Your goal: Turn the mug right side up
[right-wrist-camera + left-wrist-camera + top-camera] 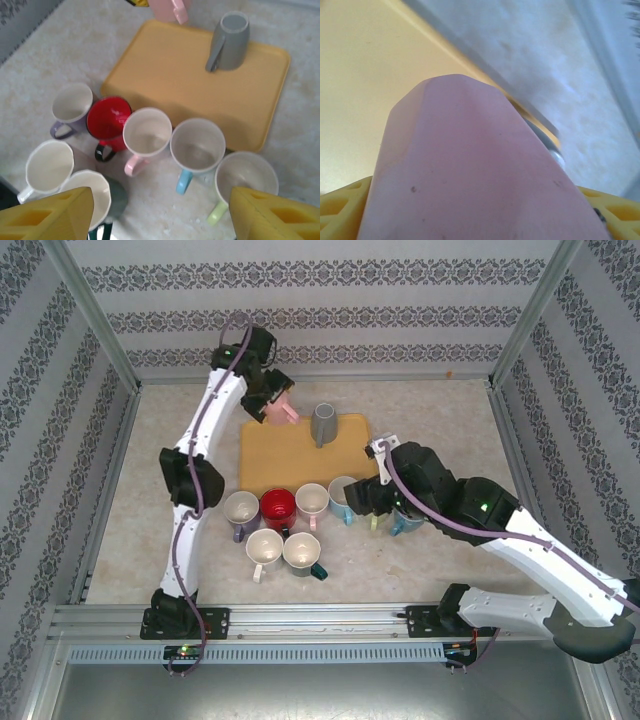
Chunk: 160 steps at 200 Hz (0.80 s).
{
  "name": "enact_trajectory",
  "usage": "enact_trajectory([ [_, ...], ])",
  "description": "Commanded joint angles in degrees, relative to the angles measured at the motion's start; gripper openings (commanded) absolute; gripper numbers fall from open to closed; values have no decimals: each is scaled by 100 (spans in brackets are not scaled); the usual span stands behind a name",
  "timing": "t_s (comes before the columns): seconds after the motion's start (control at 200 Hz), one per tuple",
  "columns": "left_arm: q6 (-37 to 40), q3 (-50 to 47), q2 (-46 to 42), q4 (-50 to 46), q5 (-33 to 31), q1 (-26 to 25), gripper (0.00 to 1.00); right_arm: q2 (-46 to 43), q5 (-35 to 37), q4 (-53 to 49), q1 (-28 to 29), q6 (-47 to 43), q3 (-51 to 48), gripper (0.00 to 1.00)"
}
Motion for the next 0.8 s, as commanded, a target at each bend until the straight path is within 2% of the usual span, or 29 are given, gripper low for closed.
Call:
enact_trajectory([
  [0.0,779,-601,-1092,1146,700,-9,61,81,418,305,-37,-150,327,72],
  [0.055,792,-1385,-1639,1979,1000,-29,62,107,423,411,-39,-310,371,72],
  [0.115,576,-2697,-2358,3625,1598,-28,63,157,274,464,-38,-551,429,72],
  [0.17,-111,-4132,-2993,5730,2017,-29,62,253,49,441,-72,-714,536,72],
  [0.24,-1320,-5686,-3473,8315,2207,-11,60,323,-87,394,-137,-688,669,73],
  [0.335,-2434,-6499,-3404,10106,2579,-34,55,168,-594,657,-509,-310,522,73],
  [0.46,-2615,-6833,-3522,10641,2855,-166,54,-125,-1822,1182,-1356,366,187,73],
  [0.649,-2705,-7109,-3914,10688,3188,-185,54,-331,-3487,2175,-2743,1529,-234,73],
  [0.794,-2683,-7650,-4378,10814,3272,-267,54,-104,-4443,2739,-3369,2353,-324,75],
])
